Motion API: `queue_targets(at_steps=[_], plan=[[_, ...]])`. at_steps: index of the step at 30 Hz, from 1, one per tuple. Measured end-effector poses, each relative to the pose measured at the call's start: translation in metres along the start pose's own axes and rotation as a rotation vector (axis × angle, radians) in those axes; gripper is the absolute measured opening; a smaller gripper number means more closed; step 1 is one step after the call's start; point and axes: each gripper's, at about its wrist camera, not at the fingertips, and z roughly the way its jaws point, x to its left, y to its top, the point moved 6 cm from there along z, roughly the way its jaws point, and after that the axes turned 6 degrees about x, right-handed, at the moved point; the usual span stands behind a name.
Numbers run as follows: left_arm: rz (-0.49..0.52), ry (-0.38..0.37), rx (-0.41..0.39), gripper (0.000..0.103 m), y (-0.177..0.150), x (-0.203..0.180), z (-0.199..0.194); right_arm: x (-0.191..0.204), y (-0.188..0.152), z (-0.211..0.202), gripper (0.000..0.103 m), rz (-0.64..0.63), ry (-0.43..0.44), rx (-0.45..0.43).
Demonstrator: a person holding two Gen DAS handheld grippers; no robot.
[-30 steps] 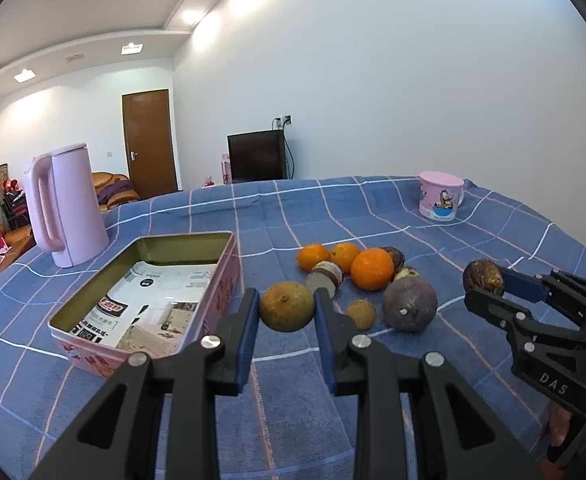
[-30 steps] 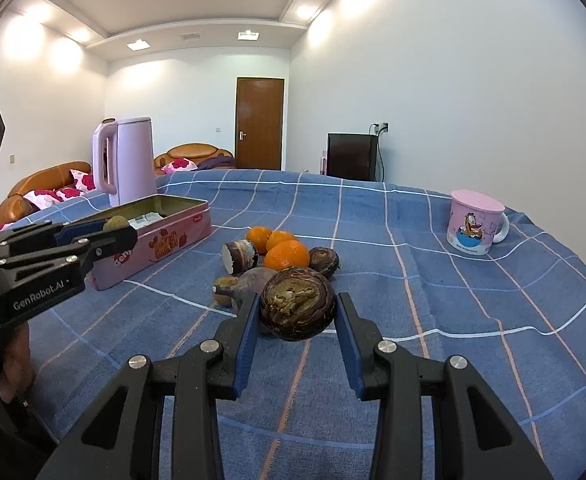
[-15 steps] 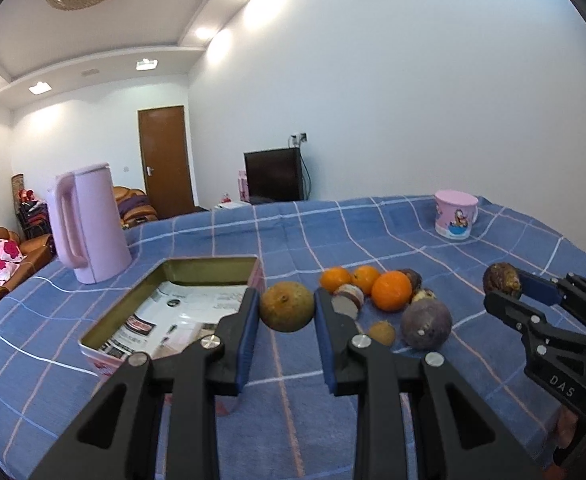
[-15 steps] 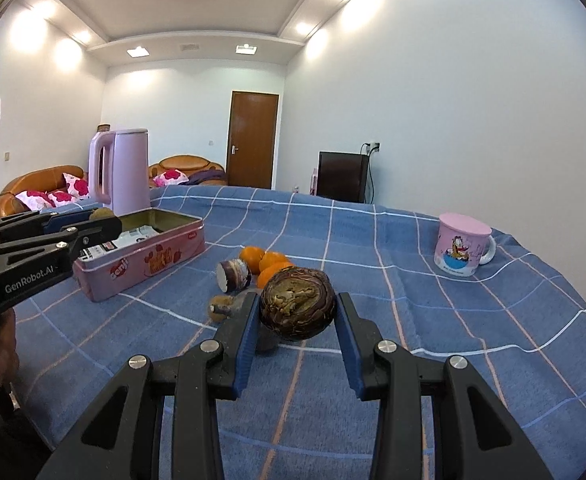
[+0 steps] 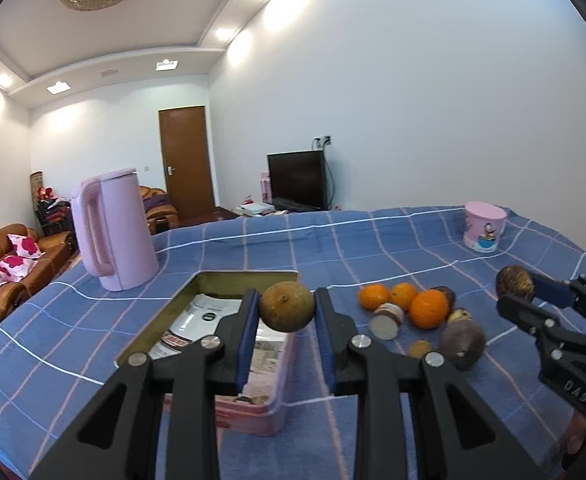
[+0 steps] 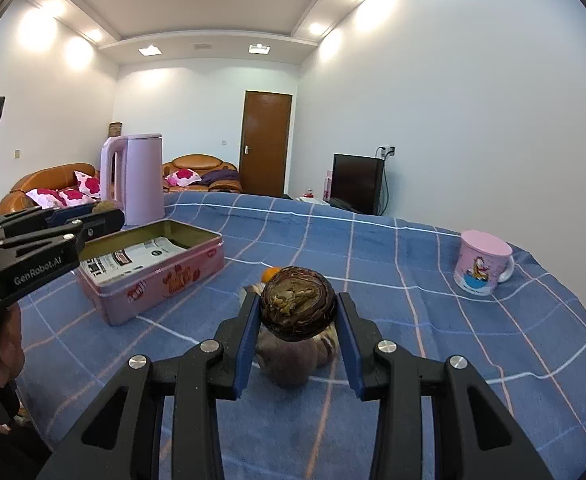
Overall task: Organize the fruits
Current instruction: 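Lower both fruits over the tin and open both tools to release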
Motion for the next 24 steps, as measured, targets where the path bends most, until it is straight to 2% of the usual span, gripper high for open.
queue_targets(at_steps=[9, 14, 24], plan=[[-0.028, 0.028, 0.033, 0.029, 0.013, 0.023, 0.019, 0.020, 0.021, 0.018, 0.039, -0.036, 0.034, 0.003], [-0.036, 0.067, 0.043, 0.029, 0.019, 0.039, 0.032, 0.038, 0.033, 0.036, 0.039, -0.046, 0.083, 0.020], [-0.044, 0.116, 0.115, 0.029, 0.021, 0.072, 0.065, 0.079, 0.058, 0.071, 0.039, -0.056, 0.165, 0.063]])
